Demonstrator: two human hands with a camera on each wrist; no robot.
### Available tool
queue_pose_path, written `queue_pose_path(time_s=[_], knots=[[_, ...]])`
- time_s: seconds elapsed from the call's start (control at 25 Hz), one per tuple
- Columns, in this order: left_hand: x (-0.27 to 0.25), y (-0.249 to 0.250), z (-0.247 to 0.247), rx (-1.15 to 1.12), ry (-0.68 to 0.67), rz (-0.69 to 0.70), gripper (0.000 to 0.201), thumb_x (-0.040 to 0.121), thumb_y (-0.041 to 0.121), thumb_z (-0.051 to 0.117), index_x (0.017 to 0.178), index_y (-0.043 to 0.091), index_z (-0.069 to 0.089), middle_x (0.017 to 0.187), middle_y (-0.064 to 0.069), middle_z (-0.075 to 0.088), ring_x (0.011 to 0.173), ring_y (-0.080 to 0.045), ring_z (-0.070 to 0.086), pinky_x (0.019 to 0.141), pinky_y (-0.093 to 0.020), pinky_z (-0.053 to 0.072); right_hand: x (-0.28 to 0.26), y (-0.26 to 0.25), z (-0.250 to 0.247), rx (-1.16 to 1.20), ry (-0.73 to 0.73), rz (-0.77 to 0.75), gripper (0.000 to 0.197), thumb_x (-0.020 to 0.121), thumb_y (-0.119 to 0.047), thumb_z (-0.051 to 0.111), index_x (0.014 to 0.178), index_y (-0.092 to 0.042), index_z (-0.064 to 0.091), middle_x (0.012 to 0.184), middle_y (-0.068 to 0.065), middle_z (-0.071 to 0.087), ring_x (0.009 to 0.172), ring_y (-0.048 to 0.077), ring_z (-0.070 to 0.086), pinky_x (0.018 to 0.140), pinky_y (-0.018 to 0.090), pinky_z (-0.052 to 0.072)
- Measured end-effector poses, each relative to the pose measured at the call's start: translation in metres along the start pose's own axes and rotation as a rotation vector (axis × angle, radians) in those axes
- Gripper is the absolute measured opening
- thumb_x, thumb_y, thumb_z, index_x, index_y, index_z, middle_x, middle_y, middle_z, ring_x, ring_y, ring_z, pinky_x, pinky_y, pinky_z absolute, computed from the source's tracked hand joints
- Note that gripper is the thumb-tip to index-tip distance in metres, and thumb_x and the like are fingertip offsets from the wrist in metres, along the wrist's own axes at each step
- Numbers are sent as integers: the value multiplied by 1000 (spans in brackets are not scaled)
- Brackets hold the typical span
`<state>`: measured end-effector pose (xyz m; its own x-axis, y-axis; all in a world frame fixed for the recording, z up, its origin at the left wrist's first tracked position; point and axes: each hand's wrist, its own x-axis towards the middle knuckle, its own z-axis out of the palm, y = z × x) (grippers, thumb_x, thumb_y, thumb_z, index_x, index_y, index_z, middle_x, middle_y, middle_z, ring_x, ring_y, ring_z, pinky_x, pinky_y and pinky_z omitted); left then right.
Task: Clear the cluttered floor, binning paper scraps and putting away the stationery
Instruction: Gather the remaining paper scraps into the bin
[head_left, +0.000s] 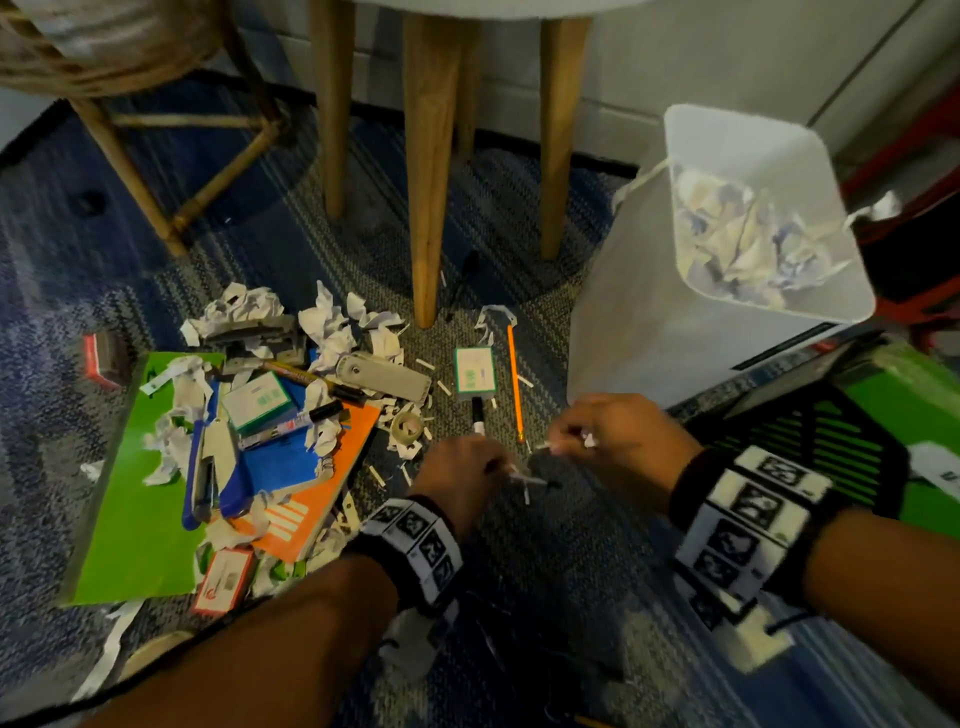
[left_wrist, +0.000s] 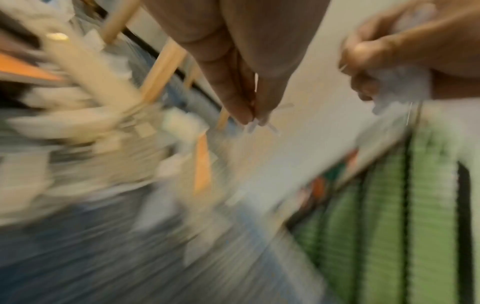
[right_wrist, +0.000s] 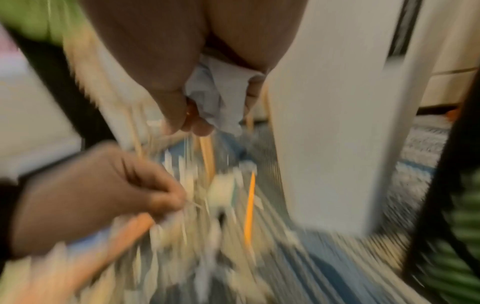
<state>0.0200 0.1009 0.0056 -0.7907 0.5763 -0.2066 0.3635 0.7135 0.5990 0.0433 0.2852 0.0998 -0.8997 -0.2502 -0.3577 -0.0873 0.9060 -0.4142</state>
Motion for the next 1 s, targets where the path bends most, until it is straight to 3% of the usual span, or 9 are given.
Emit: queue_pose_path(time_s=[0.08, 0.2, 0.32, 0.44, 0.52, 0.64, 0.76, 0.88, 1.0], knots=[[13, 31, -21, -241, 282, 0, 10, 85, 16, 68, 91, 15, 77, 91, -3, 73, 82, -17, 66, 76, -25, 51, -17, -13, -49, 140, 223, 31, 10, 88, -29, 67, 79, -33, 66, 75, -18, 59, 75, 5, 59, 72, 22, 46], [37, 75, -56, -453, 414, -31, 11, 83, 15, 71, 93, 17, 77, 92, 2, 74, 83, -8, 66, 81, -18, 50, -35, -21, -111, 379, 605, 54, 13, 85, -27, 70, 74, -33, 66, 68, -16, 63, 59, 1, 59, 60, 11, 44], [58, 119, -96, -625, 518, 33, 9, 82, 14, 73, 89, 17, 77, 83, 5, 73, 77, -5, 67, 77, -22, 55, -29, 4, -140, 526, 857, 130, 15, 85, -22, 71, 72, -26, 66, 67, -10, 64, 57, 12, 61, 59, 24, 49], [78, 160, -125, -668, 536, 138, 5, 80, 12, 75, 84, 14, 76, 76, 4, 73, 69, -4, 66, 71, -21, 55, -21, 39, -153, 573, 986, 265, 15, 84, -23, 69, 70, -26, 64, 74, -8, 65, 71, 17, 64, 74, 36, 55], [94, 182, -138, -653, 530, 168, 5, 79, 10, 76, 82, 13, 75, 76, 3, 73, 71, -7, 68, 71, -22, 55, -19, 55, -157, 596, 1026, 328, 13, 84, -21, 67, 72, -24, 63, 79, -4, 67, 80, 18, 64, 78, 34, 52], [116, 205, -147, -601, 553, 150, 6, 80, 8, 74, 83, 13, 74, 77, 4, 71, 75, -8, 67, 73, -19, 53, -18, 65, -150, 575, 970, 374, 6, 85, -25, 68, 83, -21, 64, 90, 1, 65, 89, 19, 61, 73, 26, 42], [133, 220, -145, -567, 527, 100, 10, 83, 9, 72, 92, 11, 75, 87, -2, 74, 84, -12, 68, 80, -24, 54, -21, 72, -141, 558, 773, 388, 34, 81, -38, 72, 111, -25, 63, 113, -2, 62, 103, 15, 58, 84, 27, 44], [143, 221, -134, -343, 326, 54, 27, 86, 12, 69, 113, 14, 70, 107, -4, 72, 101, -17, 66, 93, -28, 52, -29, 72, -148, 574, 731, 383, 47, 83, -39, 70, 126, -27, 58, 126, -6, 60, 112, 10, 55, 91, 26, 43], [135, 215, -126, -116, 189, 77, 25, 92, 14, 59, 116, 16, 67, 108, -1, 68, 99, -18, 62, 85, -14, 50, -36, 71, -155, 386, 728, 356, 46, 84, -33, 69, 129, -26, 57, 131, -6, 55, 108, 7, 51, 86, 17, 35]])
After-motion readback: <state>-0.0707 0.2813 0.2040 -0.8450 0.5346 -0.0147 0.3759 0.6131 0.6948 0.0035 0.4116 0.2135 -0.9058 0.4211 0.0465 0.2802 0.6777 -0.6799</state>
